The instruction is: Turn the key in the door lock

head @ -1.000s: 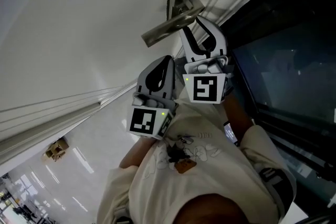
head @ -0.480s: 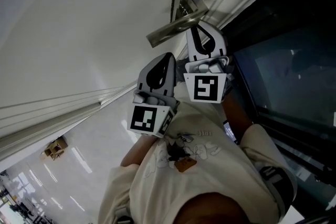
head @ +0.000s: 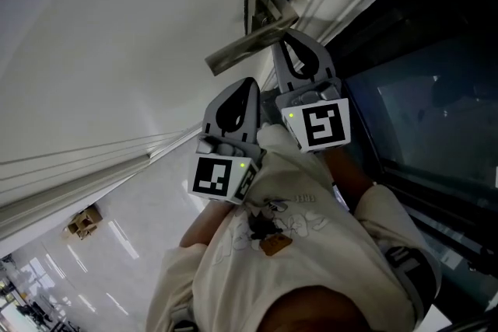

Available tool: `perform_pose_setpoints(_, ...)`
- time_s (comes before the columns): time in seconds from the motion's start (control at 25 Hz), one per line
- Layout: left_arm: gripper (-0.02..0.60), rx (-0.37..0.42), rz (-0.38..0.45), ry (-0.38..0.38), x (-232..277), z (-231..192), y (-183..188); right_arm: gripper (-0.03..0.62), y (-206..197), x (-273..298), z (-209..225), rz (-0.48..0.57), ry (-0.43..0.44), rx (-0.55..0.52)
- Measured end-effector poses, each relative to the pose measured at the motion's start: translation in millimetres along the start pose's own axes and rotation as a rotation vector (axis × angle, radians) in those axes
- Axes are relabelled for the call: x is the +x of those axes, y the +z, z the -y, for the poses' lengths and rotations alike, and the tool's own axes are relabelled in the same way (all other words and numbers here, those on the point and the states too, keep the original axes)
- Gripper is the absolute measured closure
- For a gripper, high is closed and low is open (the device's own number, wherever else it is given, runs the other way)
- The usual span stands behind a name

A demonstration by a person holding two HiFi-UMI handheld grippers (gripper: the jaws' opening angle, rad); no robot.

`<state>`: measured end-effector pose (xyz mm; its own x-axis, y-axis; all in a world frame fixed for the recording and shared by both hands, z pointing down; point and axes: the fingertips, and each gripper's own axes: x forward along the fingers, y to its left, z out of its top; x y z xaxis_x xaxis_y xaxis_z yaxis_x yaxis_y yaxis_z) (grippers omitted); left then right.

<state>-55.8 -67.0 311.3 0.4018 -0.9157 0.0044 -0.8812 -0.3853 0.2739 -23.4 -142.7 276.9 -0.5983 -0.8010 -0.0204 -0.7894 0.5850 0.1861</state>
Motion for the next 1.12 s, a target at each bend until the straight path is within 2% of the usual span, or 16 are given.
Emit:
perform_pose_setpoints(0.28,0.576,0.002,-0.021,-0.01,4,3,-7,0.577,-3,0,6,0.006,0.037,0.165)
perform_pose_setpoints(0.64,0.577,-0.001,-0.047,-0.035,7,11,-17,0.577,-4,1,9,0.02,0.057,0.31)
perform_pose_setpoints(1.12,0.576,0.002,-0.033,-0.028,6,11,-12,0.576,-8,0,15,0.033,0.117,0.641)
